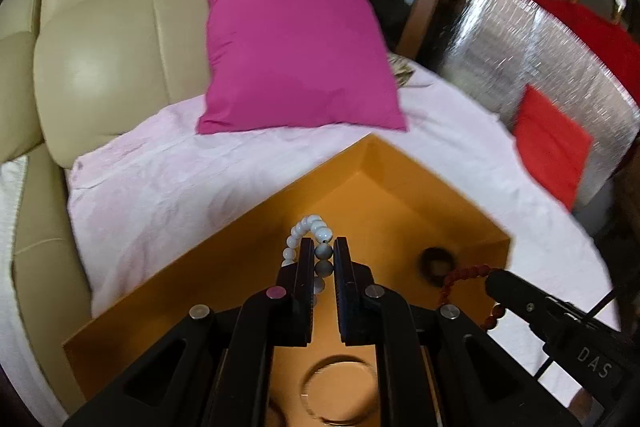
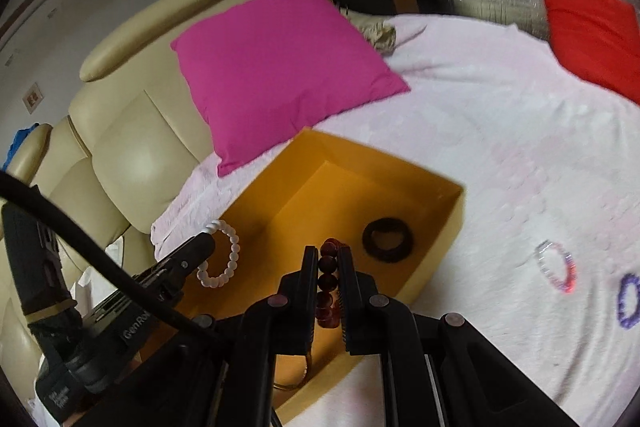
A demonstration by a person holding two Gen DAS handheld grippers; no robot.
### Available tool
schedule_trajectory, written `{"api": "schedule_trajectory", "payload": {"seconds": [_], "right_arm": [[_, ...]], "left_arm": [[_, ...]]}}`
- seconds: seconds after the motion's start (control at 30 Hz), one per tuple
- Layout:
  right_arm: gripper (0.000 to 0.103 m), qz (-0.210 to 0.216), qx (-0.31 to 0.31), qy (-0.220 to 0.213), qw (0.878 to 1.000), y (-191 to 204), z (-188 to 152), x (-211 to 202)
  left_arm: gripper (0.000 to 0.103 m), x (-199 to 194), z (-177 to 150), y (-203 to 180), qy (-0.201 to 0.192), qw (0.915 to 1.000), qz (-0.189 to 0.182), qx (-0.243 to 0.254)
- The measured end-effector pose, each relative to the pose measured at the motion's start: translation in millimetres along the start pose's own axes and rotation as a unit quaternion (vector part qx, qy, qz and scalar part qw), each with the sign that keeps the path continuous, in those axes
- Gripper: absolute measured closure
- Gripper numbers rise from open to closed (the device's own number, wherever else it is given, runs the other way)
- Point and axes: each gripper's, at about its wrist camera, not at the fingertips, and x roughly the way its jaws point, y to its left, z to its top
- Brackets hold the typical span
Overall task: Organize jewelry
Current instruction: 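Lower both bracelets into the orange box and open both grippers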
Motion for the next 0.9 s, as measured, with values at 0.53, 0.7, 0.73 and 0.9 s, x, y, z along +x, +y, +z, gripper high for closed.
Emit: {"api": "schedule_trajectory", "payload": {"seconds": [0.53,0.7,0.73,0.9], "right_arm": [[0.092,-0.030,0.011,0.032,0.999,-9,-11,42],[0.092,-0.034,0.012,0.036,0.999,-9,-11,45],[0.092,-0.036,0.011,0.035,0.999,-9,-11,45],[0.092,-0.041,0.021,0.033,0.998,-12,-10,44]], "left_arm": [[0.093,31,-9,6,0.056,0.9967,0.058,0.010],[0.093,37,-11,5,0.072,0.9952,0.066,0.010],[0.093,38,-12,5,0.075,0.9949,0.067,0.009],[0.093,44,-14,4,0.088,0.9934,0.074,0.012]]}}
